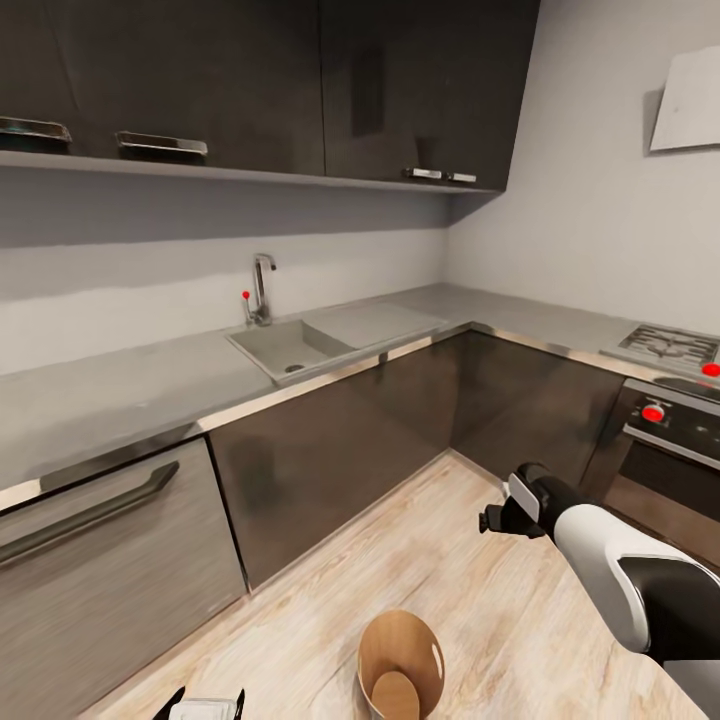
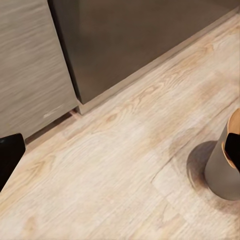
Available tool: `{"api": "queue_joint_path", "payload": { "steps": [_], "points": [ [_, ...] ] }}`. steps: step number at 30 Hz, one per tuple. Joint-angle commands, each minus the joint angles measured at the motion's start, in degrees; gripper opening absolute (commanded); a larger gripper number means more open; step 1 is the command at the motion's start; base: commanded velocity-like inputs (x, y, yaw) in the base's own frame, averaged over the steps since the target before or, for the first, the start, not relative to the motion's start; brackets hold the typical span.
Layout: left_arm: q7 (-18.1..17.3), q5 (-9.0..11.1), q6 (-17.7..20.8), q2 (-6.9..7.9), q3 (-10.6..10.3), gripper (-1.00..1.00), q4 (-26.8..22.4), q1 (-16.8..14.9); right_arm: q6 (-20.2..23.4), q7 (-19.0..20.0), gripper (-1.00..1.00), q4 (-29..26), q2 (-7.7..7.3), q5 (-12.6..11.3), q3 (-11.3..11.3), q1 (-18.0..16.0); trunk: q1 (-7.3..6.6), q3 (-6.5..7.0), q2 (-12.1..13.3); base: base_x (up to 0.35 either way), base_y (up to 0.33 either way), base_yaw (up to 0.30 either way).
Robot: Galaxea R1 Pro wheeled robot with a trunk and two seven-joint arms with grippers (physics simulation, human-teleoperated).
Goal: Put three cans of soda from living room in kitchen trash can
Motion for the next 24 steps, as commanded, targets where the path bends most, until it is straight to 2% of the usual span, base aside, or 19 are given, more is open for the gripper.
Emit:
{"api": "queue_joint_path", "payload": {
  "steps": [1, 17, 24],
  "points": [
    [-0.02, 0.0, 0.0, 0.0, 0.01, 1.0, -0.01, 0.0, 0.0, 0.0, 1.0, 0.0, -0.04, 0.0, -0.01, 0.0, 0.23, -0.18, -0.42, 0.0, 0.0, 0.0],
    [-0.1, -0.01, 0.01, 0.0, -0.01, 1.0, 0.05, 0.0, -0.31, 0.07, 1.0, 0.0, -0.24, 0.05, 0.05, 0.0, 3.74, -3.06, -6.83, 0.0, 0.0, 0.0],
    [-0.1, 0.01, 0.01, 0.03, 0.02, 1.0, 0.03, 0.0, -0.76, 0.28, 1.0, -0.11, 0.18, 0.03, 0.03, 0.0, 3.74, -3.06, -6.83, 0.0, 0.0, 0.0]
  ]
}}
